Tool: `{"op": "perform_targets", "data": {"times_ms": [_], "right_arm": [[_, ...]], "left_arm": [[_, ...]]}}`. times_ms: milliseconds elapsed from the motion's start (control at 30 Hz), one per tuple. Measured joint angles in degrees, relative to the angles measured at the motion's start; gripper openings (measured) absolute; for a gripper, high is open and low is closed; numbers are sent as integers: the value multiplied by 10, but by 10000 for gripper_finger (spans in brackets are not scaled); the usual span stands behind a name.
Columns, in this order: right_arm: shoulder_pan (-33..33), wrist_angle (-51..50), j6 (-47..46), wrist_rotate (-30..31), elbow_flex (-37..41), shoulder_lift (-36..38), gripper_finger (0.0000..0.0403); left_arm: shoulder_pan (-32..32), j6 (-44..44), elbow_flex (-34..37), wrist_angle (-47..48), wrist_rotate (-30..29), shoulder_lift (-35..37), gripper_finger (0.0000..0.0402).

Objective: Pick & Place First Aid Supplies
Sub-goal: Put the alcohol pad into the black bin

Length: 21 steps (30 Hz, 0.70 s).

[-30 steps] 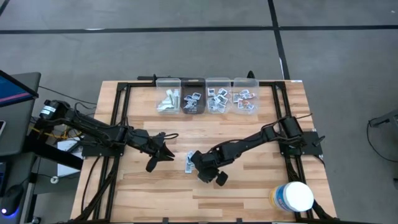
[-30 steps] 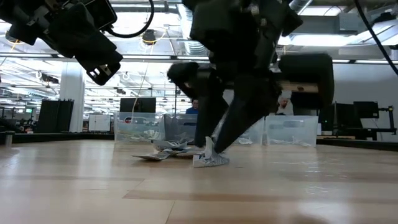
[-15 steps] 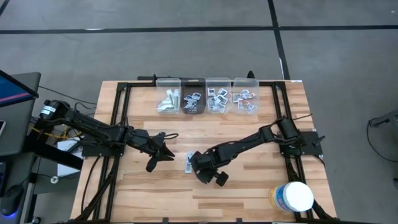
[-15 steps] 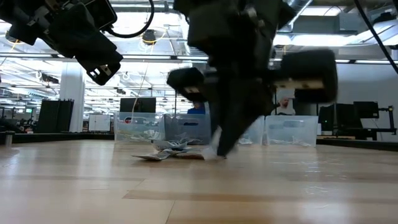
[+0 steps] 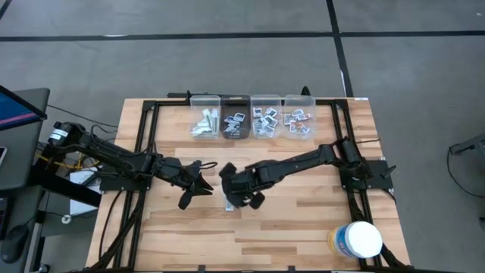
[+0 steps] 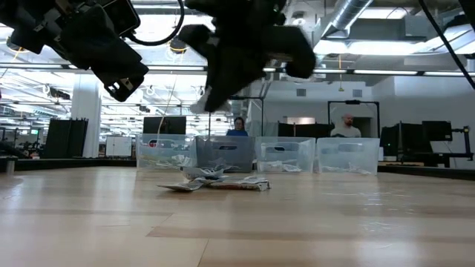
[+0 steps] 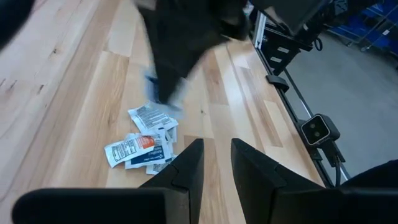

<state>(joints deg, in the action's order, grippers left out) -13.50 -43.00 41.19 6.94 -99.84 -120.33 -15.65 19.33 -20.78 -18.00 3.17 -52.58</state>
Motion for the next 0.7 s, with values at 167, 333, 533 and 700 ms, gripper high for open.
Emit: {"op": "perform_targets", "data": {"times_ms": [167, 333, 533, 700], "right_arm": [[9, -15, 32, 131, -33, 8, 1], [22, -29, 44, 204, -33, 19, 1], [40, -34, 44, 203, -33, 26, 0], [66, -33, 44, 204, -33, 26, 0]], "left_arm": [[16, -1, 0, 0, 0, 6, 81], [39, -28, 0, 2, 0, 27, 81], [86, -41, 0, 3, 0, 33, 81], [128, -41, 0, 4, 0, 34, 81]]}}
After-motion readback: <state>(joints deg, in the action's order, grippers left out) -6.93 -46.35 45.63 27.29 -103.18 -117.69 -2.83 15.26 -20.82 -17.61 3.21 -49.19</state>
